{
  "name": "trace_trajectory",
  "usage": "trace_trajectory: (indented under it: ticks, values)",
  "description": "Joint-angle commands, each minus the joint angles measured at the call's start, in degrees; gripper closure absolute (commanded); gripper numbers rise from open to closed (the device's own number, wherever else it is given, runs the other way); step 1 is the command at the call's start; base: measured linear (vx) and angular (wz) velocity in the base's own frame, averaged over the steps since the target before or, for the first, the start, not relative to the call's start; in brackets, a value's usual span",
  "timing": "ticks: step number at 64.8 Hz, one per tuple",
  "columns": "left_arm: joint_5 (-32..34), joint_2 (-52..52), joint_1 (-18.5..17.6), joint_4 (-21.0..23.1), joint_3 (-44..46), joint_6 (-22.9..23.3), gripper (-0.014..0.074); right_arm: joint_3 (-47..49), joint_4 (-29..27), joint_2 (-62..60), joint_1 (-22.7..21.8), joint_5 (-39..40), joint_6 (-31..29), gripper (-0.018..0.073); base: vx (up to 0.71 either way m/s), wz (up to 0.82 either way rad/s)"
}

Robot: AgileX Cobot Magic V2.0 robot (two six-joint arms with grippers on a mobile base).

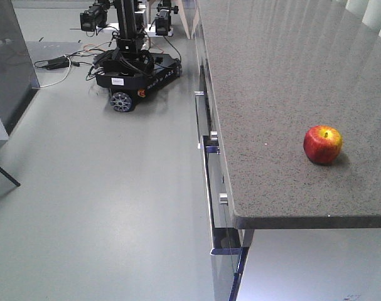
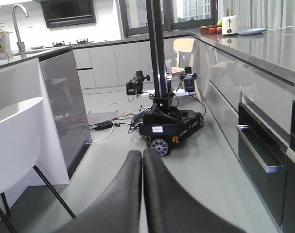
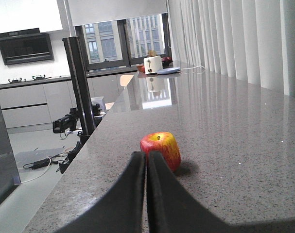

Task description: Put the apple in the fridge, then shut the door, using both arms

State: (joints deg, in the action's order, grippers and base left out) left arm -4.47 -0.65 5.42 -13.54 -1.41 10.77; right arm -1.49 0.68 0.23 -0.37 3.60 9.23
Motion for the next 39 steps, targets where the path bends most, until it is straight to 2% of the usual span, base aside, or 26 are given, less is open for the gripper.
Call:
trace_trajectory:
  ticks: [1,39]
  values:
    - [4.0,-0.9,-0.3,0.5,-1.6,0.6,0.0602,-0.1,0.6,0.7,-0.2,4.1,-0.2,0.0561,0.0,0.0]
    - [4.0,-0.9,-0.3,0.5,-1.6,0.6,0.0602,-0.1,0.6,0.7,-0.2,4.4,-0.2,0.0561,0.0,0.0]
